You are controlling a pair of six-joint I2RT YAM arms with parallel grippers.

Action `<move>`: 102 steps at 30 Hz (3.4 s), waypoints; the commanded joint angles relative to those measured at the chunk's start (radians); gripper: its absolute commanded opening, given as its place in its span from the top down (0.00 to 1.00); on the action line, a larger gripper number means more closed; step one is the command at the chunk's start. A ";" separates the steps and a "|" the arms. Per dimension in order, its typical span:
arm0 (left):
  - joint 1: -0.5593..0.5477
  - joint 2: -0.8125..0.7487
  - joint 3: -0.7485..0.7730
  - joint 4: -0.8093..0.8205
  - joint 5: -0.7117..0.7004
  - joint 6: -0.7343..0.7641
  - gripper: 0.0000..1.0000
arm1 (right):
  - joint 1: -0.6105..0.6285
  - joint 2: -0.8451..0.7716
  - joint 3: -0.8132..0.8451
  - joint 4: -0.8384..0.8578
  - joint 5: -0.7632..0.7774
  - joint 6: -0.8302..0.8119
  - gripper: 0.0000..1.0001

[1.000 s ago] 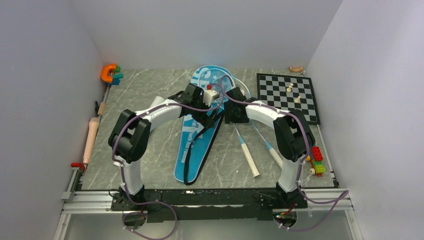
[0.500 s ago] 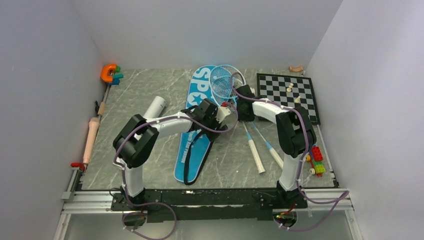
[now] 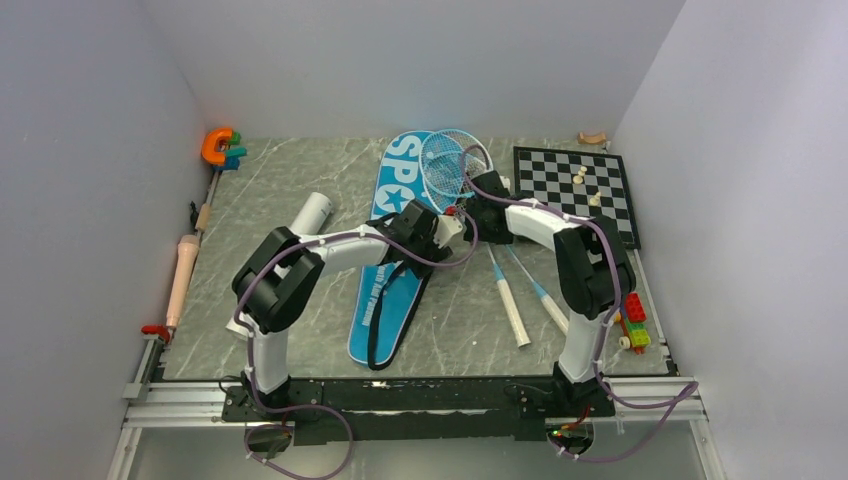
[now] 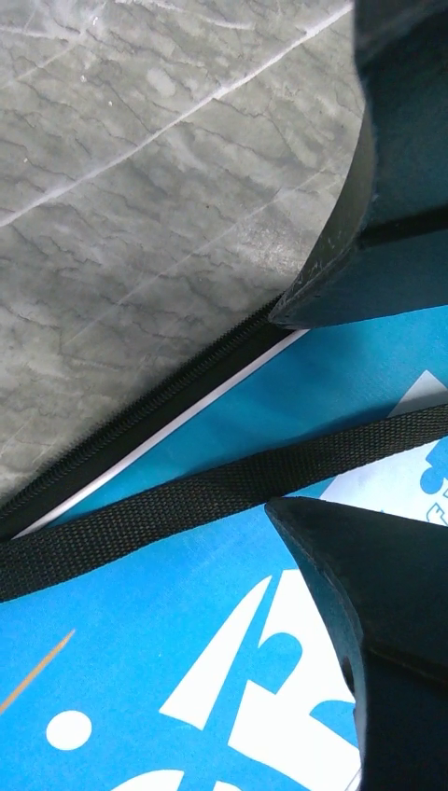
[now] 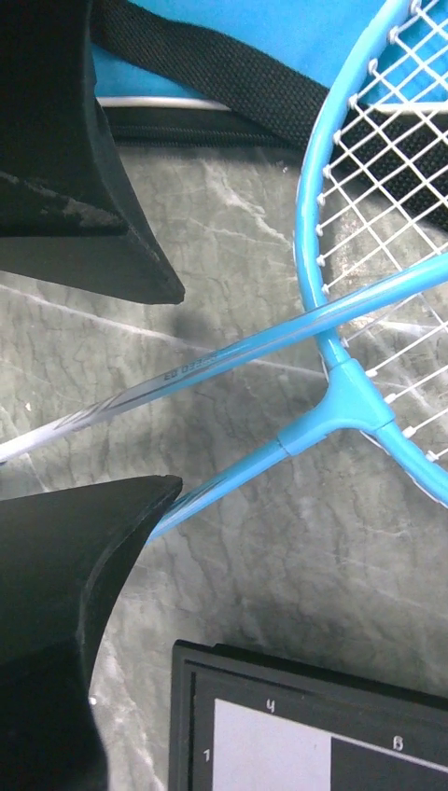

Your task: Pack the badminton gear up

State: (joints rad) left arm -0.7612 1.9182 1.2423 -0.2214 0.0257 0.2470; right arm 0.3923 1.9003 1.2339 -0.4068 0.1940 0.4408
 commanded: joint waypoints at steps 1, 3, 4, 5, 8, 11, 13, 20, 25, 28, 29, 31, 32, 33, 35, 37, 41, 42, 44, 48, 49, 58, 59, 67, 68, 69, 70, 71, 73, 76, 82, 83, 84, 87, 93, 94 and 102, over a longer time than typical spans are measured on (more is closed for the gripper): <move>0.013 0.018 0.042 0.001 0.032 -0.004 0.30 | -0.002 -0.107 -0.005 0.010 -0.005 0.034 0.27; 0.020 0.026 0.051 -0.016 0.069 -0.012 0.29 | 0.001 -0.138 -0.009 0.000 -0.006 0.046 0.25; 0.025 0.030 0.058 -0.028 0.087 -0.017 0.29 | 0.002 -0.162 -0.011 -0.004 -0.006 0.053 0.25; 0.033 0.035 0.065 -0.037 0.100 -0.022 0.29 | 0.004 -0.181 -0.013 -0.008 -0.003 0.059 0.24; 0.052 0.058 0.086 -0.060 0.125 -0.034 0.36 | 0.014 -0.235 -0.024 -0.015 -0.012 0.082 0.24; 0.080 0.073 0.095 -0.060 0.149 -0.049 0.51 | 0.036 -0.293 -0.065 -0.002 -0.052 0.120 0.24; 0.082 0.076 0.090 -0.055 0.148 -0.047 0.54 | 0.045 -0.313 -0.086 0.011 -0.076 0.139 0.25; 0.097 0.079 0.099 -0.072 0.145 -0.051 1.00 | 0.060 -0.343 -0.163 0.080 -0.176 0.207 0.27; 0.118 0.064 0.090 -0.071 0.146 -0.054 1.00 | 0.063 -0.329 -0.216 0.152 -0.257 0.257 0.27; 0.132 0.050 0.086 -0.069 0.157 -0.060 1.00 | 0.065 -0.300 -0.247 0.213 -0.316 0.301 0.27; 0.135 0.045 0.084 -0.069 0.158 -0.063 1.00 | 0.064 -0.290 -0.261 0.241 -0.337 0.319 0.28; 0.143 0.034 0.089 -0.080 0.149 -0.064 1.00 | 0.066 -0.265 -0.278 0.309 -0.385 0.357 0.29; 0.150 0.024 0.084 -0.078 0.148 -0.064 1.00 | 0.066 -0.250 -0.281 0.325 -0.395 0.370 0.30; 0.159 0.014 0.078 -0.073 0.149 -0.064 0.96 | 0.066 -0.238 -0.282 0.334 -0.398 0.379 0.30; 0.170 -0.021 0.064 -0.064 0.125 -0.059 0.77 | 0.065 -0.223 -0.280 0.338 -0.397 0.381 0.31; 0.173 -0.064 0.043 -0.044 0.105 -0.052 0.59 | 0.066 -0.221 -0.278 0.332 -0.390 0.378 0.32; 0.172 -0.141 0.024 -0.029 0.115 -0.050 0.38 | 0.064 -0.223 -0.278 0.323 -0.367 0.371 0.32; 0.171 -0.154 0.022 -0.032 0.135 -0.051 0.38 | 0.064 -0.220 -0.275 0.318 -0.363 0.370 0.32; 0.160 -0.169 0.006 -0.037 0.168 -0.047 0.37 | 0.064 -0.219 -0.272 0.312 -0.352 0.364 0.32; 0.105 -0.123 -0.024 -0.055 0.177 -0.020 0.34 | 0.058 -0.227 -0.276 0.299 -0.327 0.355 0.32; 0.098 -0.102 -0.025 -0.056 0.170 -0.018 0.23 | 0.055 -0.230 -0.279 0.296 -0.323 0.353 0.32; 0.090 0.017 0.069 -0.091 0.128 -0.031 0.22 | 0.014 -0.273 -0.314 0.296 -0.325 0.339 0.32; 0.090 0.030 0.081 -0.098 0.121 -0.030 0.22 | 0.012 -0.275 -0.317 0.297 -0.326 0.339 0.32; 0.092 0.084 0.116 -0.125 0.123 -0.014 0.36 | -0.006 -0.292 -0.339 0.309 -0.336 0.332 0.33; 0.094 0.086 0.116 -0.127 0.126 -0.012 0.40 | -0.008 -0.294 -0.341 0.309 -0.336 0.331 0.33; 0.098 0.087 0.114 -0.126 0.128 -0.012 0.44 | -0.009 -0.296 -0.344 0.311 -0.338 0.331 0.33; 0.103 0.087 0.112 -0.126 0.133 -0.013 0.48 | -0.010 -0.297 -0.345 0.313 -0.339 0.331 0.33; 0.108 0.090 0.111 -0.126 0.140 -0.014 0.53 | -0.012 -0.297 -0.346 0.315 -0.342 0.332 0.34; 0.116 0.091 0.108 -0.127 0.151 -0.015 0.62 | -0.014 -0.297 -0.347 0.317 -0.343 0.332 0.34; 0.124 0.094 0.106 -0.135 0.167 -0.011 0.67 | -0.015 -0.296 -0.351 0.321 -0.348 0.332 0.34; 0.133 0.092 0.105 -0.142 0.197 -0.017 0.74 | -0.015 -0.294 -0.349 0.322 -0.353 0.335 0.34; 0.136 0.093 0.109 -0.145 0.202 -0.020 0.81 | -0.015 -0.290 -0.348 0.321 -0.355 0.335 0.34; 0.141 0.095 0.114 -0.151 0.205 -0.025 0.87 | -0.016 -0.289 -0.347 0.321 -0.356 0.335 0.34; 0.152 0.096 0.137 -0.168 0.203 -0.034 1.00 | -0.015 -0.282 -0.339 0.317 -0.358 0.335 0.34; 0.201 0.021 0.199 -0.242 0.205 -0.059 1.00 | -0.016 -0.245 -0.269 0.294 -0.353 0.314 0.33; 0.209 0.000 0.198 -0.250 0.207 -0.059 1.00 | -0.015 -0.234 -0.258 0.298 -0.361 0.314 0.33; 0.242 -0.136 0.168 -0.307 0.257 -0.088 1.00 | 0.005 -0.117 -0.188 0.400 -0.498 0.399 0.30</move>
State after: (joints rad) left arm -0.5343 1.9026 1.3979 -0.5262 0.2539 0.1837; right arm 0.3836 1.7397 1.0073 -0.0902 -0.2169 0.7845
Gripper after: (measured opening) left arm 0.013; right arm 0.696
